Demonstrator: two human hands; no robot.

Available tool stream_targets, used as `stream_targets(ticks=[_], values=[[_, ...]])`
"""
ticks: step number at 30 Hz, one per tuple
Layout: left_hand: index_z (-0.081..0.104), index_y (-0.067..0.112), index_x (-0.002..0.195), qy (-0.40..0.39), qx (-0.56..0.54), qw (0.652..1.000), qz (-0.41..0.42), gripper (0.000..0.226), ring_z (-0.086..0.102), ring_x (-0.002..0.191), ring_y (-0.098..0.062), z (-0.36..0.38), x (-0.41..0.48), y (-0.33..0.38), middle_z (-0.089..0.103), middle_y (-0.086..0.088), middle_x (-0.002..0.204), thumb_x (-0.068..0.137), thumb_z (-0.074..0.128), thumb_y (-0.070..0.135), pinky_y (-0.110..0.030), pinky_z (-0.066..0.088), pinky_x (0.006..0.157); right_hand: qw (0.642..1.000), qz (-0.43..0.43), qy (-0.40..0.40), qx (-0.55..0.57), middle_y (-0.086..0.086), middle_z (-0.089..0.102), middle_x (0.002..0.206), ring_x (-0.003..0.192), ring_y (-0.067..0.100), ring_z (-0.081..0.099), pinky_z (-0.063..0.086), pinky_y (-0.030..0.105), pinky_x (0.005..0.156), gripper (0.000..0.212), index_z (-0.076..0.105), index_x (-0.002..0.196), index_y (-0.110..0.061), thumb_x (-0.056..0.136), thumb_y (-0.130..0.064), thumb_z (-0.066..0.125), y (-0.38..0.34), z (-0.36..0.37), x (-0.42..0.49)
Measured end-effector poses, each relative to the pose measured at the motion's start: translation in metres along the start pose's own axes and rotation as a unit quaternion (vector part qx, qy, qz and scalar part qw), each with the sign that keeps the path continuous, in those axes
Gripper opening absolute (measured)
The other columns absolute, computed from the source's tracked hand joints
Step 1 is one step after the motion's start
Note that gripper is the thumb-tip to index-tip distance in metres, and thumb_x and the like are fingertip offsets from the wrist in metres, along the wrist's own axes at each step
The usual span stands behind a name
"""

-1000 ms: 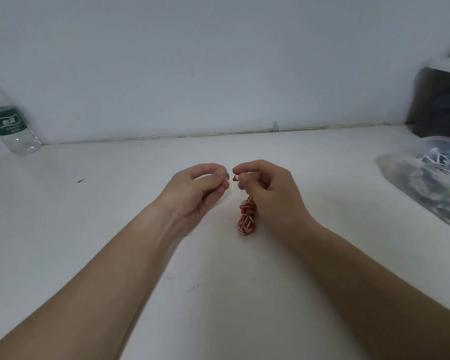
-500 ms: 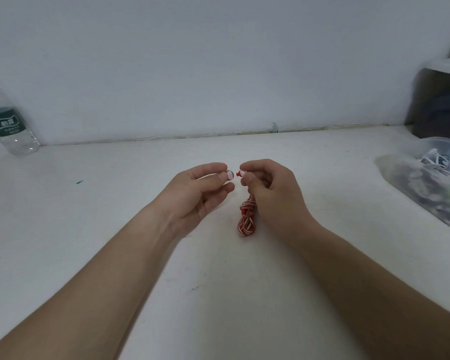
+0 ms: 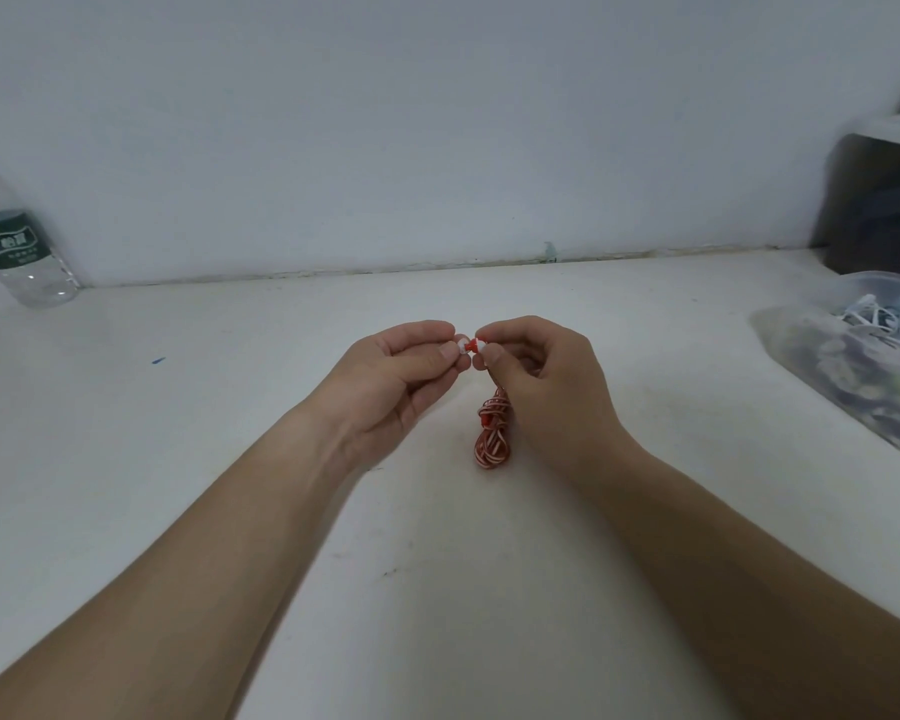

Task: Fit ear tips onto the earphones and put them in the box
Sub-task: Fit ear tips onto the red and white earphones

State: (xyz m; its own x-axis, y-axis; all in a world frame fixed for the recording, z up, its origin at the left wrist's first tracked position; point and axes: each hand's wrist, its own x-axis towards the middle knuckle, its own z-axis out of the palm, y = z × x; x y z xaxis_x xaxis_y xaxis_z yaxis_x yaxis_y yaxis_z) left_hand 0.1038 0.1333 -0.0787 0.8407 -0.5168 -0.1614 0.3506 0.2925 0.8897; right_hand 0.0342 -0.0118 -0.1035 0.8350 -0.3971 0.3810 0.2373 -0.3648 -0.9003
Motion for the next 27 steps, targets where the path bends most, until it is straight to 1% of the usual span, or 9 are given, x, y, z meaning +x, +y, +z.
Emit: stream_targets(ticks=[6, 10, 13, 19, 24, 27], values=[[0.067, 0.006, 0.094, -0.005, 0.018, 1.0, 0.015, 0.019, 0.075, 0.081, -0.017, -0.0006, 0.0009, -0.0006, 0.076, -0.011, 0.093, 0.085, 0.064, -0.009, -0.02, 0.06, 0.076, 1.0, 0.001, 0.008, 0.004, -0.009, 0.075, 0.084, 0.084, 0.014, 0.071, 0.057, 0.045, 0.083, 0.02, 0.069, 0.088, -0.034, 0.093, -0.015, 0.068, -0.0006, -0.0011, 0.0001], [0.066, 0.005, 0.096, -0.002, 0.032, 0.999, 0.019, 0.018, 0.075, 0.08, -0.016, -0.0008, 0.0009, -0.0002, 0.077, -0.01, 0.091, 0.086, 0.062, -0.01, -0.019, 0.059, 0.072, 1.0, 0.009, 0.008, 0.01, -0.009, 0.076, 0.083, 0.083, 0.014, 0.072, 0.058, 0.043, 0.082, 0.02, 0.069, 0.087, -0.034, 0.092, -0.015, 0.068, -0.0018, -0.0029, 0.0007], [0.066, 0.006, 0.095, 0.0, 0.037, 0.999, 0.019, 0.018, 0.075, 0.08, -0.016, -0.0008, 0.0004, 0.0003, 0.077, -0.01, 0.091, 0.086, 0.063, -0.009, -0.018, 0.059, 0.069, 1.0, 0.014, 0.0, 0.011, -0.007, 0.076, 0.083, 0.082, 0.013, 0.072, 0.059, 0.041, 0.082, 0.016, 0.071, 0.09, -0.029, 0.092, -0.013, 0.068, -0.0025, -0.0039, 0.0005], [0.066, 0.007, 0.093, -0.003, 0.025, 1.0, 0.013, 0.018, 0.075, 0.08, -0.017, -0.0006, -0.0001, 0.0, 0.076, -0.009, 0.09, 0.086, 0.064, -0.009, -0.019, 0.059, 0.071, 0.999, 0.021, -0.007, 0.032, -0.006, 0.076, 0.079, 0.08, 0.008, 0.072, 0.058, 0.031, 0.077, 0.01, 0.073, 0.094, -0.019, 0.091, -0.011, 0.069, -0.0041, -0.0054, -0.0009], [0.067, 0.008, 0.092, -0.004, 0.017, 1.0, 0.011, 0.017, 0.075, 0.078, -0.016, 0.0005, -0.0006, -0.0004, 0.076, -0.009, 0.089, 0.085, 0.064, -0.008, -0.019, 0.059, 0.071, 0.999, 0.023, -0.004, 0.035, -0.005, 0.077, 0.08, 0.081, 0.009, 0.073, 0.058, 0.033, 0.078, 0.009, 0.074, 0.095, -0.017, 0.09, -0.011, 0.07, -0.0039, -0.0049, -0.0005], [0.066, 0.007, 0.093, -0.001, 0.012, 1.0, 0.011, 0.017, 0.075, 0.078, -0.016, 0.0011, -0.0008, -0.0003, 0.076, -0.009, 0.089, 0.085, 0.064, -0.008, -0.019, 0.059, 0.071, 0.999, 0.021, -0.004, 0.039, -0.005, 0.076, 0.08, 0.081, 0.009, 0.073, 0.058, 0.031, 0.079, 0.009, 0.074, 0.094, -0.017, 0.09, -0.009, 0.07, -0.0043, -0.0051, -0.0007]])
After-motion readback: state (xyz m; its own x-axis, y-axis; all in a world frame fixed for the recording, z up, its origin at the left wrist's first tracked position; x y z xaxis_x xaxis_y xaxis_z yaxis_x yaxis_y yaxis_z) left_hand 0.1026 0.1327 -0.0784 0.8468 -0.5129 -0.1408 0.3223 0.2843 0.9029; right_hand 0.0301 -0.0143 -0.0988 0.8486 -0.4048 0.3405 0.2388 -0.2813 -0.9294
